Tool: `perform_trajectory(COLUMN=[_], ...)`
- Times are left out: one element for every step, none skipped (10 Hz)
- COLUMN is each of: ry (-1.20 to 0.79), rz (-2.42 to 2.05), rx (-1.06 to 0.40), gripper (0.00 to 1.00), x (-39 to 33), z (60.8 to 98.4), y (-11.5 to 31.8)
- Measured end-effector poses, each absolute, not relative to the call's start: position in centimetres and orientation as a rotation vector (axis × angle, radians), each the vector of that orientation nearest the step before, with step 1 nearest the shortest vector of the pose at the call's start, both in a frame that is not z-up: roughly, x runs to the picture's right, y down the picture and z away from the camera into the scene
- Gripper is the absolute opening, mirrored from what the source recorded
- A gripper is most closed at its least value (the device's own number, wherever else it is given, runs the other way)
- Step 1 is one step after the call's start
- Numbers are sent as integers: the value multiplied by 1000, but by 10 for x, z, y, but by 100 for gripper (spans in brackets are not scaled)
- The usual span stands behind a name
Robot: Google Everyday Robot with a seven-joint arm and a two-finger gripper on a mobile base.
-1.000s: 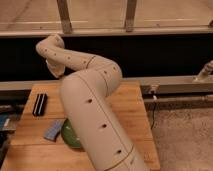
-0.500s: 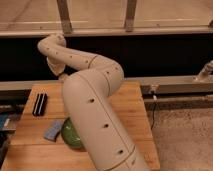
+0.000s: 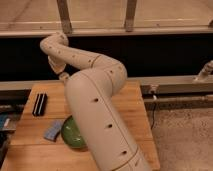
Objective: Stand the bottle upright
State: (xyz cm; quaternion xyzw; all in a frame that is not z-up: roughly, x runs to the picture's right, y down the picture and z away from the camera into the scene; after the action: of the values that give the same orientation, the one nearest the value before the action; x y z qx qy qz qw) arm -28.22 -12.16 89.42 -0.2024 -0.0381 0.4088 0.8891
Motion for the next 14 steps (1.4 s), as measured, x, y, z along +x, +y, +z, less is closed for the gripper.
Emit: perform_trajectory(ry=[-85, -90, -95, -96, -98, -99, -100, -100, -100, -100, -102, -105, -110, -114], rz=[855, 863, 871, 876, 880, 883, 887, 889, 896, 899, 901, 903, 905, 908], rx=[-419, -419, -422, -424, -426, -430, -431, -433, -434, -434, -433, -432, -428, -426], gripper=[20, 20, 20, 20, 20, 20, 20, 20, 20, 20, 20, 20, 20, 20], x=[-281, -280, -278, -276, -276, -276, -276, -275, -273, -272, -271, -272, -272, -271], z=[893, 893, 894, 896, 897, 898, 899, 900, 901, 901, 901, 900, 898, 897], y=[-123, -124, -123, -122, -121, -119, -118, -117, -116, -116, -116, -116, -118, -119])
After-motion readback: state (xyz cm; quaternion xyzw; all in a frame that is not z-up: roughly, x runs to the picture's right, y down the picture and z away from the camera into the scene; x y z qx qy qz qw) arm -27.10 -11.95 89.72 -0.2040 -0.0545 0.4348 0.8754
